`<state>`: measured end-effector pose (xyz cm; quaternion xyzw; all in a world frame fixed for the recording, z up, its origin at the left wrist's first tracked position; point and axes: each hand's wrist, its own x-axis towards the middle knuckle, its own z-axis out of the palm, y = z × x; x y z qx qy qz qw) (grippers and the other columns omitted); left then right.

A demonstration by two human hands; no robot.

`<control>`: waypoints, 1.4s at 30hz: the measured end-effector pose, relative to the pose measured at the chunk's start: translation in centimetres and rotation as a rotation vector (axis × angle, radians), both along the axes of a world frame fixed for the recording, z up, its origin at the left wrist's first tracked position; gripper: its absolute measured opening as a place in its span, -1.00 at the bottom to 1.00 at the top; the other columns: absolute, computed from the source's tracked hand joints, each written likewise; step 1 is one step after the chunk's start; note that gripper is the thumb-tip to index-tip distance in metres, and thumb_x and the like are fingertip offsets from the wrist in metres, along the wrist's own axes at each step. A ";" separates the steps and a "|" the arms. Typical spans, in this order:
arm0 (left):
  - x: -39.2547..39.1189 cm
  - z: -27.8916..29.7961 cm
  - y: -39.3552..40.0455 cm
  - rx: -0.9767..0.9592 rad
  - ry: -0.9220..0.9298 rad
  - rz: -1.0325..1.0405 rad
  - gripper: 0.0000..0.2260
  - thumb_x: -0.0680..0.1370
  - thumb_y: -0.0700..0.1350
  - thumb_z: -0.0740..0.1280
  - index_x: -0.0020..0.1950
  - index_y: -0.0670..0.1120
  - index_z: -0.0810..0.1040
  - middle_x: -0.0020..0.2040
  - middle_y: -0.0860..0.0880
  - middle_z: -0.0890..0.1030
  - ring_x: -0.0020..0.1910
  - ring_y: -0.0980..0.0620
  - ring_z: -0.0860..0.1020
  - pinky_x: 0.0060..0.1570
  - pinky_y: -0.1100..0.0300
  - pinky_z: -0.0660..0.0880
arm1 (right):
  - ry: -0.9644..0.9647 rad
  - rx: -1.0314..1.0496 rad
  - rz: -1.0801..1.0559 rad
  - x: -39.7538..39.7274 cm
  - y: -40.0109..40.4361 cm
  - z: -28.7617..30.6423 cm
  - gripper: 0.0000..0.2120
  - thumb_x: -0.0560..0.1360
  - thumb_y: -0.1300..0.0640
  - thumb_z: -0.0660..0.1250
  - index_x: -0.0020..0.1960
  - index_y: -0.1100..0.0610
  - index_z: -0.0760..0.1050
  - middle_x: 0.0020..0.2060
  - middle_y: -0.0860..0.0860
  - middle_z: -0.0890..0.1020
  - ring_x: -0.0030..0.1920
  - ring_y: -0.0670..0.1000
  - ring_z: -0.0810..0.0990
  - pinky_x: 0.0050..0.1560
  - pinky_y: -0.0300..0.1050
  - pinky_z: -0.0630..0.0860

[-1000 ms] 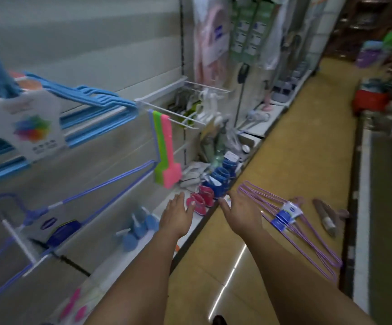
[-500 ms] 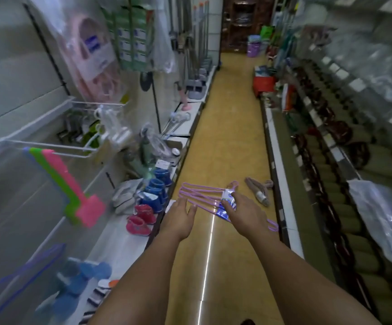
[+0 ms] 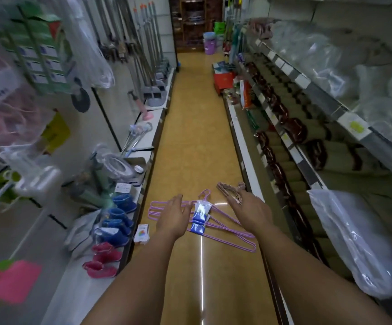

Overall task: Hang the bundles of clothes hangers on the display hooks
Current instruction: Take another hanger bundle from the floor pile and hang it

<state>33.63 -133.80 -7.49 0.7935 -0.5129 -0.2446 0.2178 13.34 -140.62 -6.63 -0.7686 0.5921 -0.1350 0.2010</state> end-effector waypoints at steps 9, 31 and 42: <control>-0.3 -2.9 -7.8 0.051 0.011 -0.017 -0.50 0.65 0.10 0.06 0.53 -0.09 0.17 0.52 -0.05 0.23 0.48 -0.03 0.22 0.42 0.03 0.22 | 0.025 0.056 -0.031 -0.5 -6.7 -2.4 -0.53 0.58 -0.25 0.04 0.39 -0.04 0.35 0.23 0.00 0.55 0.18 0.04 0.54 0.05 -0.06 0.46; 14.9 -12.4 -31.6 0.225 0.091 -0.098 -0.49 0.65 0.11 0.04 0.51 -0.16 0.18 0.49 -0.10 0.26 0.45 -0.07 0.25 0.37 0.04 0.25 | 0.208 0.172 -0.068 13.2 -30.4 -10.3 -0.50 0.60 -0.23 0.00 0.41 0.00 0.32 0.19 0.01 0.56 0.13 0.02 0.56 -0.06 -0.14 0.43; 18.6 -30.7 -39.5 0.309 0.046 -0.043 -0.53 0.64 0.13 0.03 0.46 -0.11 0.26 0.40 -0.09 0.38 0.36 -0.06 0.37 0.27 0.05 0.35 | 0.226 0.262 -0.004 16.9 -40.2 -28.2 -0.48 0.58 -0.25 0.02 0.41 0.01 0.32 0.27 -0.01 0.53 0.20 0.01 0.53 0.11 -0.08 0.49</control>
